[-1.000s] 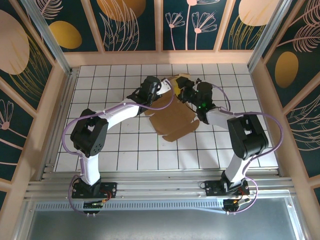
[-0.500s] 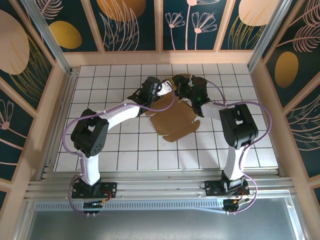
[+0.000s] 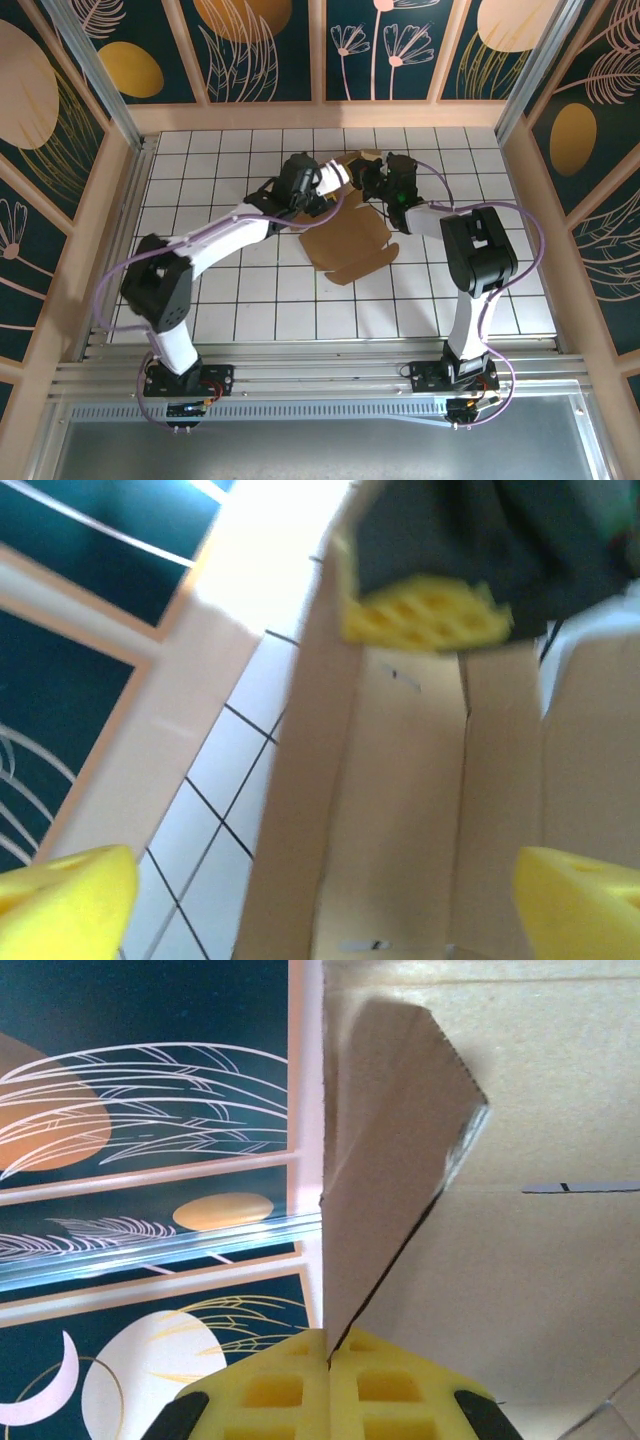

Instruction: Fold the paper box

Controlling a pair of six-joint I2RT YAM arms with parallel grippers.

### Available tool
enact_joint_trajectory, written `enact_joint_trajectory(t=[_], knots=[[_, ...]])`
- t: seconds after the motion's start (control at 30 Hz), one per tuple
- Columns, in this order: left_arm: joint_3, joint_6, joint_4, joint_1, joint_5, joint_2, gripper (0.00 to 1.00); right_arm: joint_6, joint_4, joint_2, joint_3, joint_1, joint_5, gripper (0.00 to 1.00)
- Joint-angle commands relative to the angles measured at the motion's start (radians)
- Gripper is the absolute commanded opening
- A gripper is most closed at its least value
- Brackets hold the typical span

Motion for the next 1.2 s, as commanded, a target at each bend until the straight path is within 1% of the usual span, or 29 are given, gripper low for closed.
enact_joint_trajectory(t=[0.0, 0.07, 0.2, 0.3, 0.37, 0.47, 0.53, 0.63, 0.7, 0.77, 0.87, 1.17], knots=[[0.097, -0.365, -0.077, 0.01, 0.033, -0.117, 0.99, -0.046, 0.043, -0.026, -0.043, -0.008, -0.023, 0.0], [0.223, -0.472, -0.228, 0.025, 0.034, -0.079, 0.99, -0.054, 0.072, -0.038, -0.075, -0.009, -0.035, 0.0], [0.504, -0.654, -0.536, 0.072, 0.081, 0.099, 0.99, -0.084, 0.089, -0.077, -0.137, -0.009, -0.034, 0.0], [0.616, -0.721, -0.645, 0.115, 0.131, 0.195, 0.99, -0.11, 0.087, -0.098, -0.164, -0.01, -0.026, 0.0], [0.645, -0.724, -0.667, 0.143, 0.175, 0.251, 0.98, -0.115, 0.083, -0.104, -0.167, -0.01, -0.034, 0.0], [0.679, -0.693, -0.694, 0.17, 0.237, 0.335, 0.98, -0.113, 0.095, -0.114, -0.18, -0.009, -0.056, 0.0], [0.703, -0.67, -0.714, 0.172, 0.271, 0.383, 0.98, -0.118, 0.098, -0.128, -0.197, -0.008, -0.053, 0.0], [0.724, -0.673, -0.717, 0.172, 0.319, 0.44, 0.96, -0.13, 0.092, -0.135, -0.207, -0.009, -0.047, 0.0], [0.725, -0.671, -0.713, 0.172, 0.327, 0.468, 0.94, -0.131, 0.093, -0.134, -0.208, -0.008, -0.047, 0.0], [0.718, -0.659, -0.711, 0.172, 0.324, 0.487, 0.87, -0.131, 0.094, -0.134, -0.208, -0.009, -0.047, 0.0], [0.699, -0.642, -0.704, 0.172, 0.347, 0.491, 0.8, -0.133, 0.087, -0.134, -0.202, -0.009, -0.047, 0.01], [0.699, -0.619, -0.709, 0.174, 0.339, 0.498, 0.74, -0.144, 0.096, -0.119, -0.171, 0.009, -0.051, 0.28]])
